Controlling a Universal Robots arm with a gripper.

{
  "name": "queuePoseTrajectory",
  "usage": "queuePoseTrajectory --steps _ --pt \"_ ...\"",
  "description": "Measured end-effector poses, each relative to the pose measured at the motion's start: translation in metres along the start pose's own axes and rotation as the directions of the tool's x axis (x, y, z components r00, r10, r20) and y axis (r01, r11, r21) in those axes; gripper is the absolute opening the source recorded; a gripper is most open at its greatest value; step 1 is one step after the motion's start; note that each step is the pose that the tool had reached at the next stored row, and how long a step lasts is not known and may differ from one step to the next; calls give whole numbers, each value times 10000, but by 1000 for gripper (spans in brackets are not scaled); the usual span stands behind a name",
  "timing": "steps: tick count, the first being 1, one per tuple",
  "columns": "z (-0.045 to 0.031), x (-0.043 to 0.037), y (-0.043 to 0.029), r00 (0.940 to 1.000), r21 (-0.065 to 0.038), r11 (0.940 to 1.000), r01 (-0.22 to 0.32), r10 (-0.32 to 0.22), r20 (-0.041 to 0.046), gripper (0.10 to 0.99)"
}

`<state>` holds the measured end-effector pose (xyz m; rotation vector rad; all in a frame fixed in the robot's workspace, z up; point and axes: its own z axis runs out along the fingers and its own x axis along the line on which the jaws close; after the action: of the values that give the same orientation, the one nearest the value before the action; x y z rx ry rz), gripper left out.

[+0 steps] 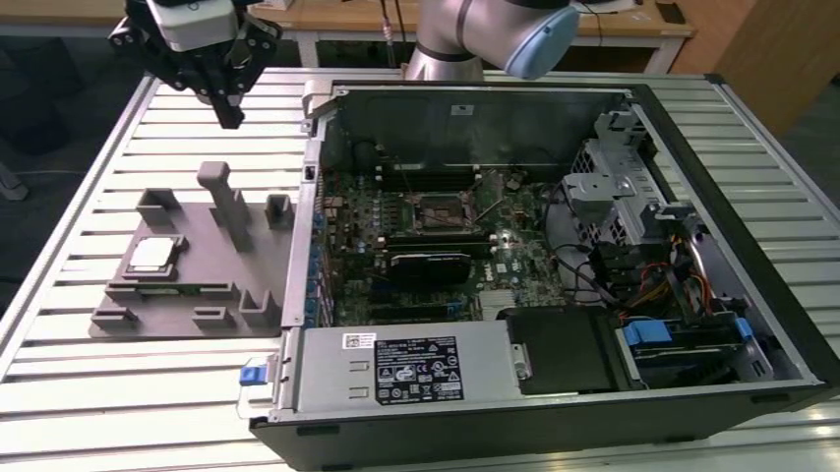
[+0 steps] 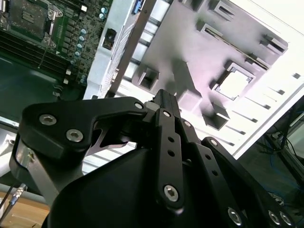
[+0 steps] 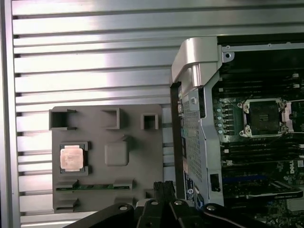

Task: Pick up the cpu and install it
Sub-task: 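Reach for the cpu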

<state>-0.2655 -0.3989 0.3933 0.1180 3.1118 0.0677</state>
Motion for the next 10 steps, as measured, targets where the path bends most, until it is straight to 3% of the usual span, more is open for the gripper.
queuePoseTrajectory --steps 10 --pt "45 150 -13 10000 0 10000 0 0 0 106"
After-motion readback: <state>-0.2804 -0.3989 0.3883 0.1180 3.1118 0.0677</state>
